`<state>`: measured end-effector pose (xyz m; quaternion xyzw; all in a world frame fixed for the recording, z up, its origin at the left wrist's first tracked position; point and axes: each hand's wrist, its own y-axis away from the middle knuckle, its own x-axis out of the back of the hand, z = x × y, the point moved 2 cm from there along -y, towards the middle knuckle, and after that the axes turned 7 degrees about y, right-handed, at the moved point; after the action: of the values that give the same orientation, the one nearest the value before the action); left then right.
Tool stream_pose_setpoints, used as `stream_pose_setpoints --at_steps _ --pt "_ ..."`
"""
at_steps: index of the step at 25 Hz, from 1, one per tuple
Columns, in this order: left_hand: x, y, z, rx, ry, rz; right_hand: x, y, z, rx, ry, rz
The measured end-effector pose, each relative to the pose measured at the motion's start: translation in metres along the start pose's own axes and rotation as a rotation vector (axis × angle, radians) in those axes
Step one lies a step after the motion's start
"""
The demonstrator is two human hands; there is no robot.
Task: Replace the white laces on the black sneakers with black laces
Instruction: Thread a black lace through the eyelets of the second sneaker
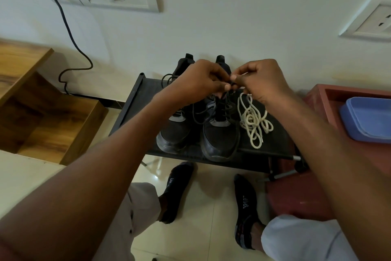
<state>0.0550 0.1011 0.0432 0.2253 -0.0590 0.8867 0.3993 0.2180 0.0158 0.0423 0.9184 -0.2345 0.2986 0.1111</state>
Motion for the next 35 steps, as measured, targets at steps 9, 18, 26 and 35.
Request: stream_pose_setpoints --at_steps 9,18,26,35 --pt "0.006 -0.001 -0.010 0.115 0.088 -0.055 -0.005 -0.002 0.005 -0.026 -0.027 0.050" --pt "-0.007 -0.006 -0.013 0.192 0.176 -0.078 -0.009 -0.001 0.005 -0.060 -0.090 -0.133" --pt "-0.013 -0.015 -0.017 0.180 0.243 0.017 -0.008 -0.006 0.015 -0.048 -0.114 -0.119" --pt "-0.013 -0.017 -0.032 0.150 -0.084 0.121 -0.019 -0.008 0.028 0.142 0.434 -0.169"
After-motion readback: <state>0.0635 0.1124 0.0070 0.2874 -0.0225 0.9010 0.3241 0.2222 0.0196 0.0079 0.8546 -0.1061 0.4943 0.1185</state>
